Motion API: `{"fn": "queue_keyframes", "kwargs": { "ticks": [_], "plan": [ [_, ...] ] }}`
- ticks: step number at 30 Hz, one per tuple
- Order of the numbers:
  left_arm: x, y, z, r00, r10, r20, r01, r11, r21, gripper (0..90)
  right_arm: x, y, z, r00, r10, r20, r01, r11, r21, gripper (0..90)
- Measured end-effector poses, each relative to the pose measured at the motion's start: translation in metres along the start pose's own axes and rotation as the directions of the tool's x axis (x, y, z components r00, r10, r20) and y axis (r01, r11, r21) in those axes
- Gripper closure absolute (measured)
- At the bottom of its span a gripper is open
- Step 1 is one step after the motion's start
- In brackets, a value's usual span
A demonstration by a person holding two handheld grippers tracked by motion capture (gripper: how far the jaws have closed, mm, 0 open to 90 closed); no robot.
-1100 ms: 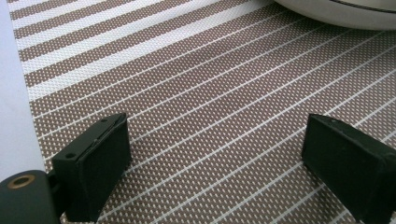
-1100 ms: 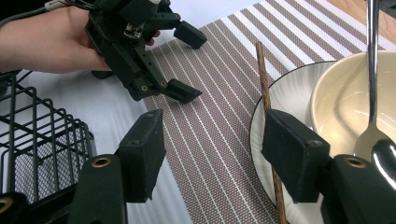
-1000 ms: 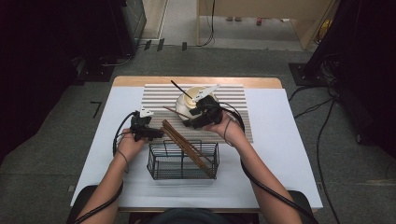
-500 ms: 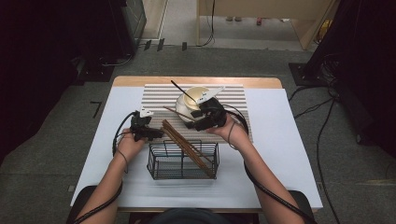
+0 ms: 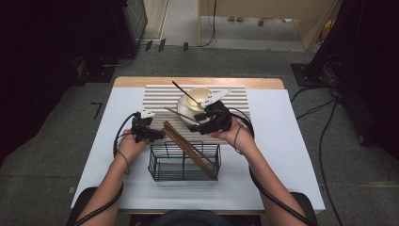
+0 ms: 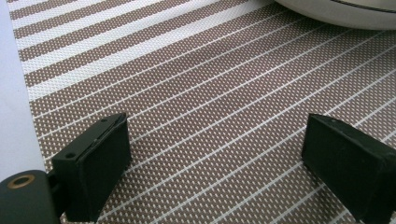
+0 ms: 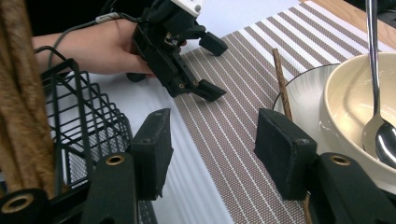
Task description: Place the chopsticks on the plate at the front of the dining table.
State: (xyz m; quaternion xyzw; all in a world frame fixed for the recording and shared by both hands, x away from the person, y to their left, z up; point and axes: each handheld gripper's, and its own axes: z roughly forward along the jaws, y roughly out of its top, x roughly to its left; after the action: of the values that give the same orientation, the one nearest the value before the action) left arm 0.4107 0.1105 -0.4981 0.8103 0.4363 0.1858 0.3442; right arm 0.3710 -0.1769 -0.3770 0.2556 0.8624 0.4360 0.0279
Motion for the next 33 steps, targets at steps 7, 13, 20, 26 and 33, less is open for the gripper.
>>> {"fn": "queue_keyframes", "kwargs": {
  "ticks": [7, 13, 20, 26, 33],
  "plan": [
    [0.0, 0.0, 0.0, 1.0, 0.0, 0.0, 0.0, 1.0, 0.0, 8.3, 0.007, 0.001, -0.005, 0.9999, -0.012, -0.005, 0.012, 1.0, -0.001, 48.1],
    [0.0, 0.0, 0.0, 1.0, 0.0, 0.0, 0.0, 1.0, 0.0, 8.3, 0.012, 0.002, -0.009, 0.9998, -0.004, -0.02, 0.004, 1.0, -0.009, 48.4],
    [0.0, 0.0, 0.0, 1.0, 0.0, 0.0, 0.0, 1.0, -0.001, 8.3, 0.02, 0.003, -0.013, 0.9993, -0.028, -0.025, 0.028, 1.0, -0.005, 48.8],
    [0.0, 0.0, 0.0, 1.0, -0.001, 0.0, 0.001, 1.0, -0.001, 8.3, 0.026, 0.003, -0.017, 0.9987, -0.028, -0.042, 0.027, 1.0, -0.012, 50.2],
    [0.0, 0.0, 0.0, 1.0, -0.001, 0.0, 0.001, 1.0, -0.001, 8.3, 0.032, 0.003, -0.022, 0.9981, -0.034, -0.052, 0.033, 0.999, -0.017, 52.8]
  ]
}}
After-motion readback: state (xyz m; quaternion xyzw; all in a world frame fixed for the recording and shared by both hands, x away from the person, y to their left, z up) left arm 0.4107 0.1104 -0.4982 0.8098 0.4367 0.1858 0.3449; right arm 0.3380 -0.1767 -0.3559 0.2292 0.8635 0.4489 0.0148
